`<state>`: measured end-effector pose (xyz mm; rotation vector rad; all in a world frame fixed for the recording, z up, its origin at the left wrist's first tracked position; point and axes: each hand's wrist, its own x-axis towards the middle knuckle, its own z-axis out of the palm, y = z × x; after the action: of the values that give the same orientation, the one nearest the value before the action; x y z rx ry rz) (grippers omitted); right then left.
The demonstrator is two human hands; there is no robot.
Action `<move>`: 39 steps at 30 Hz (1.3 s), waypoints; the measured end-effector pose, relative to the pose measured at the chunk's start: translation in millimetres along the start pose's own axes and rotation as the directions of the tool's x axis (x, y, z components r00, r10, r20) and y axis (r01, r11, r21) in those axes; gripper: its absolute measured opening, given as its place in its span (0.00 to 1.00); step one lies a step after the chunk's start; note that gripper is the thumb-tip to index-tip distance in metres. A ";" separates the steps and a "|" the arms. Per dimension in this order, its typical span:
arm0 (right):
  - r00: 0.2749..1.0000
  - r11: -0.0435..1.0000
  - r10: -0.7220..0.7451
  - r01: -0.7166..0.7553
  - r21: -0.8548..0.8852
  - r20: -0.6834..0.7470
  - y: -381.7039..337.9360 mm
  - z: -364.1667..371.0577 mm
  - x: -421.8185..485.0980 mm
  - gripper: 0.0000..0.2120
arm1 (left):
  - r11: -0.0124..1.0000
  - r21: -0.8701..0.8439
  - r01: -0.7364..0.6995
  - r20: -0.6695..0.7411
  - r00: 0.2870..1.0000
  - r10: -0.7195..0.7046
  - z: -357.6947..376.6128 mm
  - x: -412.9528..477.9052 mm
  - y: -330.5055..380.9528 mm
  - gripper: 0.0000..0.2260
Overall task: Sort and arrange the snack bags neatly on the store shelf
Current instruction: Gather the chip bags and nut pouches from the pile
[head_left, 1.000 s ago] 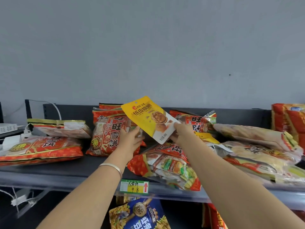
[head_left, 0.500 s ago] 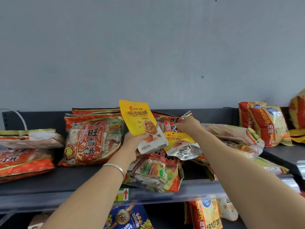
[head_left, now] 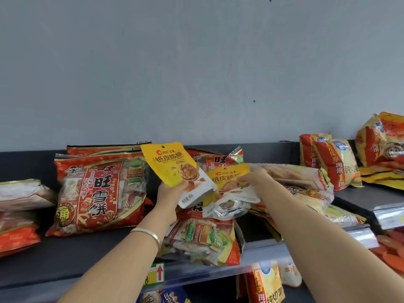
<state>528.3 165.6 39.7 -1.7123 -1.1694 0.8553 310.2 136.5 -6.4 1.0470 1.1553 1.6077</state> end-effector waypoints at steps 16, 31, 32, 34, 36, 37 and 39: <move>0.915 0.885 -0.226 0.337 0.322 -0.335 -15.7 -77.0 -20.0 0.08 | 0.951 -0.303 -0.065 0.072 0.993 0.091 98.5 -8.4 38.4 0.14; 0.752 0.718 -0.077 0.497 0.487 -0.655 90.7 -349.0 36.6 0.10 | 0.922 -0.268 -0.281 0.223 0.913 0.343 376.3 -101.1 23.7 0.05; 0.740 0.711 -0.072 0.508 0.486 -0.668 96.8 -360.9 42.5 0.09 | 0.918 -0.250 -0.307 0.223 0.905 0.363 392.1 -104.6 20.5 0.05; 0.702 0.719 -0.068 0.527 0.453 -0.709 109.4 -381.5 56.6 0.10 | 0.921 -0.185 -0.343 0.215 0.900 0.379 423.7 -108.7 11.2 0.05; 0.661 0.744 -0.081 0.538 0.397 -0.746 122.2 -400.3 72.7 0.11 | 0.931 -0.112 -0.348 0.220 0.905 0.365 454.8 -110.6 -2.2 0.04; 0.643 0.758 -0.094 0.541 0.365 -0.760 128.3 -409.4 81.3 0.11 | 0.936 -0.078 -0.343 0.228 0.908 0.352 469.3 -111.1 -9.7 0.05; 0.616 0.791 -0.124 0.535 0.298 -0.778 141.9 -426.6 98.9 0.12 | 0.938 -0.020 -0.345 0.241 0.909 0.339 495.3 -108.9 -26.3 0.07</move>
<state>985.1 116.1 67.8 -1.1218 -0.5887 0.1372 813.4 153.0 59.4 1.4806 0.8604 1.6757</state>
